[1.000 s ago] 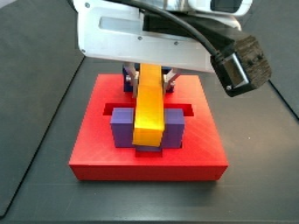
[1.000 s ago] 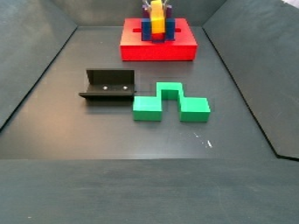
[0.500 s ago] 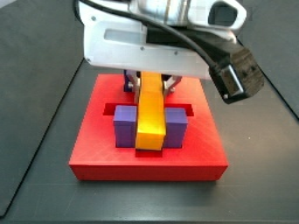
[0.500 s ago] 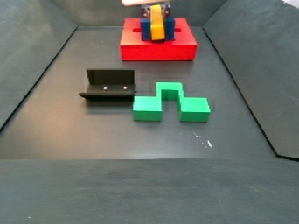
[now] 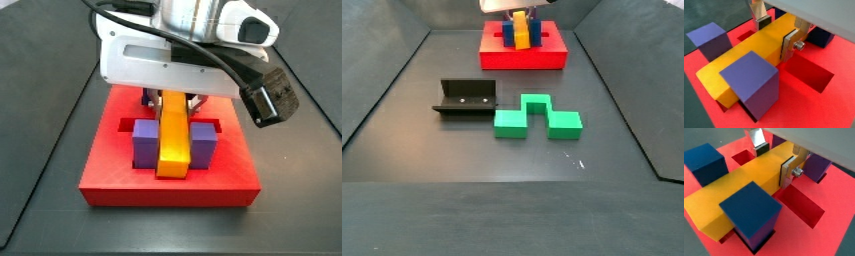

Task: Pick up the yellow object. Move up. Move to above the board. Insert the yellow object.
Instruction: Insert the yellow object.

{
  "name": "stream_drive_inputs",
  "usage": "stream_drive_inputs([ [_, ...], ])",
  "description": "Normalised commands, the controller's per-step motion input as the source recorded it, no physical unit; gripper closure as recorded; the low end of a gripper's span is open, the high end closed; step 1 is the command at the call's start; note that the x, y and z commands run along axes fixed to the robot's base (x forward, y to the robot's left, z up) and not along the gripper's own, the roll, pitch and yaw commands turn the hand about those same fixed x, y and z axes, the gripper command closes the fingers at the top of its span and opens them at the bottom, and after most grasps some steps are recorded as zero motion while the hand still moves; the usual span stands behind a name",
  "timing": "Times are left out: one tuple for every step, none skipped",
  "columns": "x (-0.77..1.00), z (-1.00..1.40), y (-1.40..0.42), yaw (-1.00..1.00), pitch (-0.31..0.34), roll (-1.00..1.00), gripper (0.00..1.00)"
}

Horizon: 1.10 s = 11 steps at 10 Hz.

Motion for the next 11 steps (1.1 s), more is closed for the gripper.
stream_drive_inputs([
  [-0.1,-0.05,-0.23,0.11,-0.04,0.01,1.0],
  [-0.02,-0.04,-0.15,0.09,-0.011,0.0,1.0],
  [0.0,-0.06,0.0,0.0,0.0,0.0,1.0],
  [0.01,-0.43,0.0,0.0,0.0,0.04,1.0],
  [0.0,-0.64,0.03,0.0,-0.011,0.0,1.0],
  [0.0,-0.72,0.05,0.02,-0.027,0.0,1.0],
  [0.0,-0.71,0.0,0.02,-0.011,0.0,1.0],
  [0.03,-0.44,0.0,0.03,0.0,0.03,1.0],
  [0.1,-0.11,0.05,0.01,0.013,0.0,1.0],
  [0.14,0.0,0.05,0.0,0.034,0.0,1.0],
  [0.24,0.0,0.0,-0.06,0.023,0.01,1.0],
])
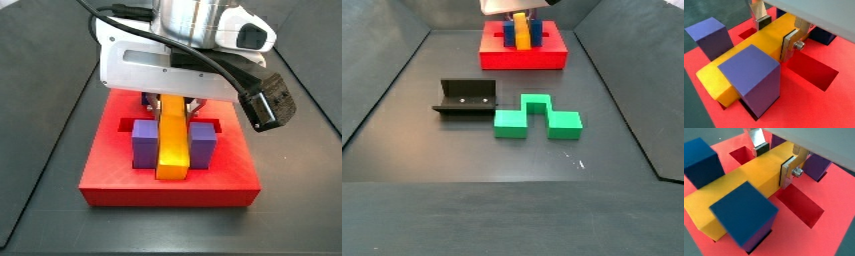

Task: Pick up the yellow object. Move up. Move to above the board. Insert the yellow object.
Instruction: Insert the yellow object.

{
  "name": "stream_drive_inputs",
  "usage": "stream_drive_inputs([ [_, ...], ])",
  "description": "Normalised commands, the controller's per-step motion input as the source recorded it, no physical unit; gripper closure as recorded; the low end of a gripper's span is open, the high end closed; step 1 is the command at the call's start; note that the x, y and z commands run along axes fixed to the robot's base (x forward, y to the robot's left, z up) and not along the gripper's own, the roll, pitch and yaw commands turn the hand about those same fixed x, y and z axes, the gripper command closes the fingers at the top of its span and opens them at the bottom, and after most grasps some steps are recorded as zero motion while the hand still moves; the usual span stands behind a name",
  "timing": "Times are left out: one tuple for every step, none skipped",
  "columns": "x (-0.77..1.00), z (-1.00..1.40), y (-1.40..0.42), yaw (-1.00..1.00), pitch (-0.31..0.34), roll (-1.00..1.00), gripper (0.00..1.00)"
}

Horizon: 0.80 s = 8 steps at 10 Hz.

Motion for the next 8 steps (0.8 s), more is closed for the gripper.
stream_drive_inputs([
  [0.12,0.0,0.0,-0.14,0.01,0.0,1.0],
  [0.1,-0.04,0.0,-0.23,0.0,0.0,1.0],
  [0.0,-0.26,0.0,-0.07,0.0,0.0,1.0],
  [0.0,-0.65,0.0,-0.05,-0.004,0.01,1.0],
  [-0.03,-0.91,0.0,0.0,-0.05,0.13,1.0],
  [0.0,-0.57,0.0,0.0,0.0,0.08,1.0],
  [0.0,0.0,0.0,0.0,0.0,-0.02,1.0],
  [0.0,0.0,0.0,0.0,0.0,0.0,1.0],
])
